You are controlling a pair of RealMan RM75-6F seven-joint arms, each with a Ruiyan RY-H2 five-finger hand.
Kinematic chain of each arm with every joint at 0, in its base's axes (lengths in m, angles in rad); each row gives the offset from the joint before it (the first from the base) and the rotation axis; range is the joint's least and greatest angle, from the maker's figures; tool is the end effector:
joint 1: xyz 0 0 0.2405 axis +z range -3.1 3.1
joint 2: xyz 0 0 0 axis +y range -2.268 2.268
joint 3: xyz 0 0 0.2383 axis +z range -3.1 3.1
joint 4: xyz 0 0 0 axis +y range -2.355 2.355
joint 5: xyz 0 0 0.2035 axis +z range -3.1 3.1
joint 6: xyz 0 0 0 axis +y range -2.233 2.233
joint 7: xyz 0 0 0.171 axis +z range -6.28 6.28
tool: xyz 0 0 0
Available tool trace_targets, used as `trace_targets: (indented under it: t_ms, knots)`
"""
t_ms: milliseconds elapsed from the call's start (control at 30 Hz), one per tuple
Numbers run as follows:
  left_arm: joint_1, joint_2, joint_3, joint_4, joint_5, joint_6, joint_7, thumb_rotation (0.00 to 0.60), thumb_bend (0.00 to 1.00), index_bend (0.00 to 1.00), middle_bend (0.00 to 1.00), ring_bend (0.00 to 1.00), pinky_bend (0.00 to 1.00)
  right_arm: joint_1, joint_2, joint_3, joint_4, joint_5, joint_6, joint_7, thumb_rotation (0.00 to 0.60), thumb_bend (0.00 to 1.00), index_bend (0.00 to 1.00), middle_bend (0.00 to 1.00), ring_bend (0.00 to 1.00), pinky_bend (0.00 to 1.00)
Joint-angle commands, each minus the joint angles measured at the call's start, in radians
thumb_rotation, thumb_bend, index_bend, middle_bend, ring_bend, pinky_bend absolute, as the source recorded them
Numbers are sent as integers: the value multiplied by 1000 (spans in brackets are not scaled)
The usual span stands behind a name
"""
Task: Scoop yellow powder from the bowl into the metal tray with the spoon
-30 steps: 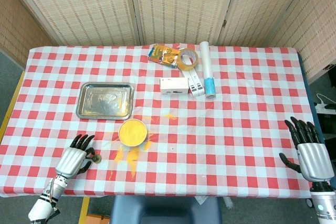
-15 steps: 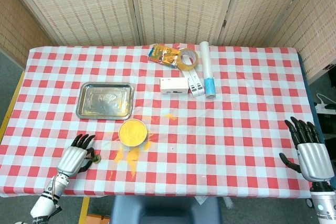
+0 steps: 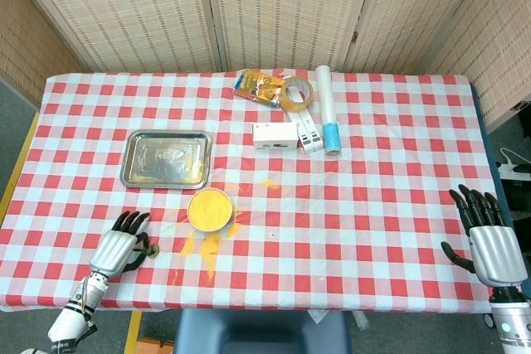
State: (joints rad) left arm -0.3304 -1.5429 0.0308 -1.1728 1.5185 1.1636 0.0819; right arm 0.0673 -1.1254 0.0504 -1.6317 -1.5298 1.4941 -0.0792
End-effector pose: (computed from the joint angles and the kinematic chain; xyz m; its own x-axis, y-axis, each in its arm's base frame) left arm -0.2901 0.2572 -0.0012 0.5473 0.2600 0.7955 0.8313 -0.2791 -0.4807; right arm -0.2861 -0.2007 0.1530 0.4453 0.0007 0.8954 -0.8951 -0.0246 0.4452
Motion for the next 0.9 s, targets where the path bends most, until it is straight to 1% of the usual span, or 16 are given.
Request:
trace_targets:
  t_ms: [33,167,433,767,900]
  knots:
    - [-2,0,-1,2,-3,-3,-4,600,390,518,62,0,41,0,0,0,0,0,0,-1,600,163,0,0,0,0]
    - [-2,1,1,4,-4,0,-7,600,391,524,66,0,41,1,-1,0,0,2,-2,-2,600,163,0,0,0,0]
    - [0,1,2,6,-3,9,-16,600,402,589,96,0,41,2,-2,0,1,3,-4,-4,600,163,0,0,0,0]
    - [2,1,3,9,-2,20,-25,600,403,599,106,0,41,3,-3,0,1,4,-7,-7,600,163,0,0,0,0]
    - [4,-2,0,12,3,36,-35,600,402,621,122,0,41,3,-4,0,1,4,-7,-7,600,163,0,0,0,0]
